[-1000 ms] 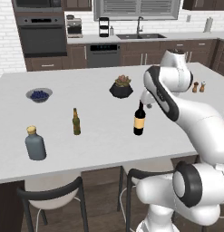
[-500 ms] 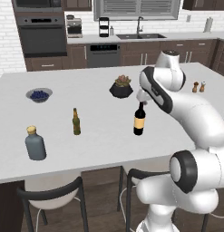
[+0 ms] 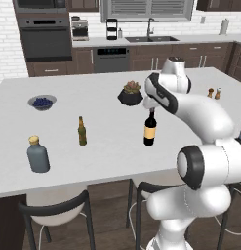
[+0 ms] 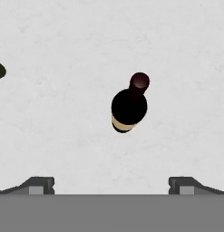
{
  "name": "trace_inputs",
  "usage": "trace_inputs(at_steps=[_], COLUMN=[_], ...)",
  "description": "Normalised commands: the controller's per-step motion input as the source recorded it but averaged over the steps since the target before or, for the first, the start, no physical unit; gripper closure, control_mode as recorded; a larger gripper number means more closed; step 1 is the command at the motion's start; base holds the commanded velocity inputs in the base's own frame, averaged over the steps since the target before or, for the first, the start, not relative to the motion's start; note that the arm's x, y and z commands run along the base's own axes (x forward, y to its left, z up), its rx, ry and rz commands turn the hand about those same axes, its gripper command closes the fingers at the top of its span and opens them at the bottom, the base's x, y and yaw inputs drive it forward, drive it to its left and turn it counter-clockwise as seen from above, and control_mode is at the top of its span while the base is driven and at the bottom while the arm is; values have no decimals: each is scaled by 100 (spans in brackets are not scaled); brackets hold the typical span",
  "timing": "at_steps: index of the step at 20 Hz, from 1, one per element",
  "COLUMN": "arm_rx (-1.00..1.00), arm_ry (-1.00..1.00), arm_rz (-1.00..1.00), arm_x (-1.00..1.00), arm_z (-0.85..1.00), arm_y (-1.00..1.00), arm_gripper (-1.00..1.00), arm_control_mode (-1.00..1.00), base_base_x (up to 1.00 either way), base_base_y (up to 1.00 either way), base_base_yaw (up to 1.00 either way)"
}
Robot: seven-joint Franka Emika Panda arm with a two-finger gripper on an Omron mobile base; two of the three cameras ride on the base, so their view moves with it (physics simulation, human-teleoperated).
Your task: Move the plastic bottles in the middle to the plastics group, and the glass bottles in the middle to the glass group.
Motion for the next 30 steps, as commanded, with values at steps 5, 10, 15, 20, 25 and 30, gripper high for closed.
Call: trace_inputs(at_steps=[5, 10, 15, 20, 25, 30], arm_rx=[0, -1, -1, -2, 0, 0], arm_ry=[0, 0, 2, 1, 0, 0], arm_rz=[0, 0, 0, 1, 0, 0], arm_x=[37, 28, 37, 32, 8, 13], arm_z=[-30, -19, -16, -12, -12, -13], arm_y=[0, 0, -8, -13, -1, 5], arm_gripper=[-100, -100, -100, -100, -100, -100], arm_control_mode=[-100, -100, -100, -100, -100, -100], base_base_x=[0, 0, 0, 0, 0, 0], base_base_y=[0, 0, 0, 0, 0, 0], base_base_yaw=[0, 0, 0, 0, 0, 0])
